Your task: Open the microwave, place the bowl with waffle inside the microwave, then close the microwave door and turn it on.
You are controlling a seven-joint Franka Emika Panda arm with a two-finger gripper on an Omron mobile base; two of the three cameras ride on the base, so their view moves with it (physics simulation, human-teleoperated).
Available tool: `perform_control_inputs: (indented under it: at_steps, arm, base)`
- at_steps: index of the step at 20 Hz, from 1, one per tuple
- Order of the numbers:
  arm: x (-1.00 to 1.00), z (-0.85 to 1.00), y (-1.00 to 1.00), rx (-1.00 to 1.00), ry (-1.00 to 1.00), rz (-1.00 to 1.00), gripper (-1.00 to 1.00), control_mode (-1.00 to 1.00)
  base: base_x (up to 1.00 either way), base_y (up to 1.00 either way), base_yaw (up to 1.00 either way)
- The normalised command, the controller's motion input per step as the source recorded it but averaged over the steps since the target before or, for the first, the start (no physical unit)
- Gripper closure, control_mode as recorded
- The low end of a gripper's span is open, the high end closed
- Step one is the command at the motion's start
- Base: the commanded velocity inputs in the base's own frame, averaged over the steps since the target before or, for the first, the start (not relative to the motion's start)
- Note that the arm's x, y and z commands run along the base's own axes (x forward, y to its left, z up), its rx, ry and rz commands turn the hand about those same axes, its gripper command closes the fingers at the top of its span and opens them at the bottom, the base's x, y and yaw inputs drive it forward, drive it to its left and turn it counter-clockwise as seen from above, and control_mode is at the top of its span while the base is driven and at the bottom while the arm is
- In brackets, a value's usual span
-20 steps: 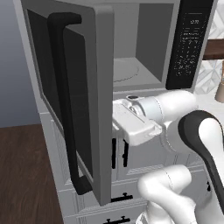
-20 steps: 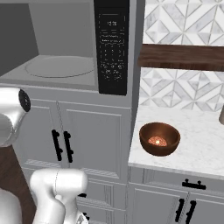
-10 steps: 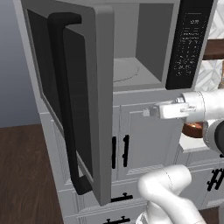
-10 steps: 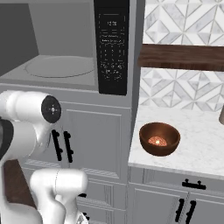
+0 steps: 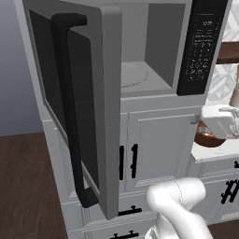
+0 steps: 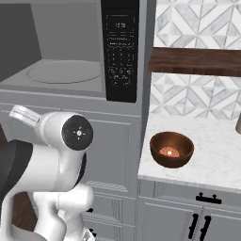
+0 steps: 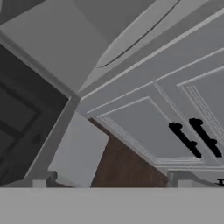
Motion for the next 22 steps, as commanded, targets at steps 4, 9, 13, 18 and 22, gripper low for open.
perform_control_inputs:
  at_steps: [4,9,13,18,22]
  arm:
    - [0.00,-0.62,-1.00,0.00,0.17,-0.55,-1.00,-1.00]
    - [0.05,-0.80,-1.00,0.00,0.10,-0.45,-1.00,-1.00]
    - [0.31,-1.00,-1.00,0.00,0.00,-0.24,-1.00,-1.00]
    - [0.54,-0.91,-1.00,0.00,0.00,-0.15,-1.00,-1.00]
    - [0.76,-0.82,-1.00,0.00,0.00,-0.03,-1.00,-1.00]
  base:
    - [0.00,0.00,0.00]
    - [0.00,0.00,0.00]
    - [0.00,0.00,0.00]
    - [0.00,0.00,0.00]
    - [0.00,0.00,0.00]
